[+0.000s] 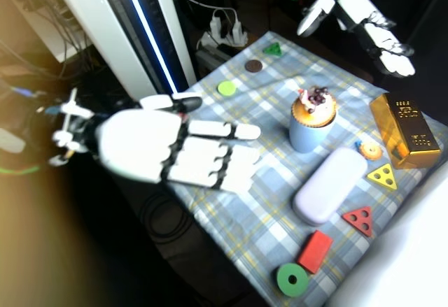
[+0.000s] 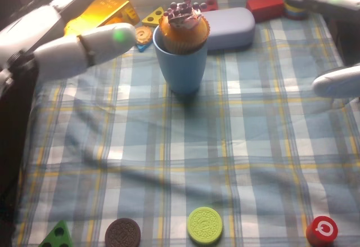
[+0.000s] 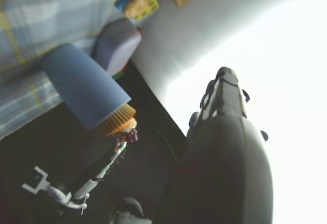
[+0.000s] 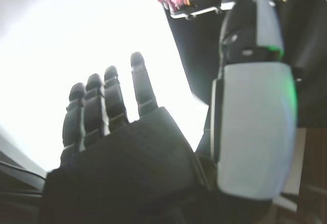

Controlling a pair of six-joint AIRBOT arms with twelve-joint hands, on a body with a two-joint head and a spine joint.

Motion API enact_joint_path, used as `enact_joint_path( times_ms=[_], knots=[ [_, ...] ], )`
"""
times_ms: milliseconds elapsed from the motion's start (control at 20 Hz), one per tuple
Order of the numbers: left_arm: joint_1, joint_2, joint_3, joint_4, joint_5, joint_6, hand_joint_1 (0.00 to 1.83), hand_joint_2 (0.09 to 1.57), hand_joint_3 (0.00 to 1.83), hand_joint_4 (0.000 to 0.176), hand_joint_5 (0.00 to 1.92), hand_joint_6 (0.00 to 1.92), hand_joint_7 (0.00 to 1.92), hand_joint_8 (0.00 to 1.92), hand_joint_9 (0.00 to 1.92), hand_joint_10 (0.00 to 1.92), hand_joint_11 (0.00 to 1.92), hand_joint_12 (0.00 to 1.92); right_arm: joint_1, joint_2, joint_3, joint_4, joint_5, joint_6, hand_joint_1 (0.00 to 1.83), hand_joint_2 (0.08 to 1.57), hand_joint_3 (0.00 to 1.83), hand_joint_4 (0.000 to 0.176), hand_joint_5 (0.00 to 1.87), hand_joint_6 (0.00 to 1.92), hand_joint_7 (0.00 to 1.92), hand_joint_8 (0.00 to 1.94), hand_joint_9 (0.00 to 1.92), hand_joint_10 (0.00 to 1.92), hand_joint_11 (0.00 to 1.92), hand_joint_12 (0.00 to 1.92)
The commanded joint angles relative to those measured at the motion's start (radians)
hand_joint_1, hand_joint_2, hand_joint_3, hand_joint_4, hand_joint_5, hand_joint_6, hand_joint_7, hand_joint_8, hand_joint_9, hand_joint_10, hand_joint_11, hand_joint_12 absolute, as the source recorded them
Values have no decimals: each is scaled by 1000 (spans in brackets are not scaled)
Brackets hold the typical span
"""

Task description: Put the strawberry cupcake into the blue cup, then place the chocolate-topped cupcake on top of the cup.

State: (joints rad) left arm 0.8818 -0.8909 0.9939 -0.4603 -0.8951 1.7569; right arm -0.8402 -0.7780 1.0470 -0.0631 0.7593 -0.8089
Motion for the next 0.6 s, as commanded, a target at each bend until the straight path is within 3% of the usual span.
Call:
enact_joint_path(
  times_ms=[0,50,100,150,250,300,350,450,500,550],
  knots=[
    [11,24,-15,-13,-200,21,0,767,0,101,0,0,0,0,0,0,0,0,-9,9,-4,57,165,2,0,846,0,121,0,0,0,0,0,0,0,0],
    [40,43,-47,-40,-230,63,0,774,2,113,0,0,0,0,0,0,0,0,-33,13,-10,81,181,-8,0,843,0,115,0,0,0,0,0,0,0,0],
    [66,61,-81,-66,-262,120,0,769,0,111,0,0,0,0,0,0,0,0,-58,19,-21,110,201,-33,0,843,0,114,0,0,0,0,0,0,0,0],
    [101,83,-127,-92,-306,177,0,800,13,85,0,0,0,0,0,0,0,0,-83,29,-42,145,225,-75,0,827,0,140,0,0,0,0,0,0,0,0],
    [161,109,-179,-124,-387,186,0,802,12,48,0,0,0,0,0,0,0,0,-139,54,-92,213,294,-152,0,840,0,118,0,0,0,0,0,0,0,0],
    [196,117,-205,-144,-437,186,0,779,0,57,0,0,0,0,0,0,0,0,-172,61,-111,244,332,-175,0,825,0,102,0,0,0,0,0,0,0,0],
    [229,121,-225,-165,-483,186,0,770,0,58,0,0,0,0,0,0,0,0,-209,63,-122,277,380,-176,0,835,0,98,0,0,0,0,0,0,0,0],
    [268,120,-247,-193,-536,186,0,797,9,26,0,0,0,0,0,0,0,0,-291,72,-142,332,473,-168,0,832,0,115,0,0,0,0,0,0,0,0],
    [282,119,-257,-201,-553,186,0,804,11,35,0,0,0,0,0,0,0,0,-348,88,-157,360,525,-153,0,857,0,106,0,0,0,0,0,0,0,0],
    [287,119,-262,-202,-560,186,0,815,15,32,0,0,0,0,0,0,0,0,-381,97,-163,375,561,-131,0,866,3,78,0,0,0,0,0,0,0,0]
  ],
)
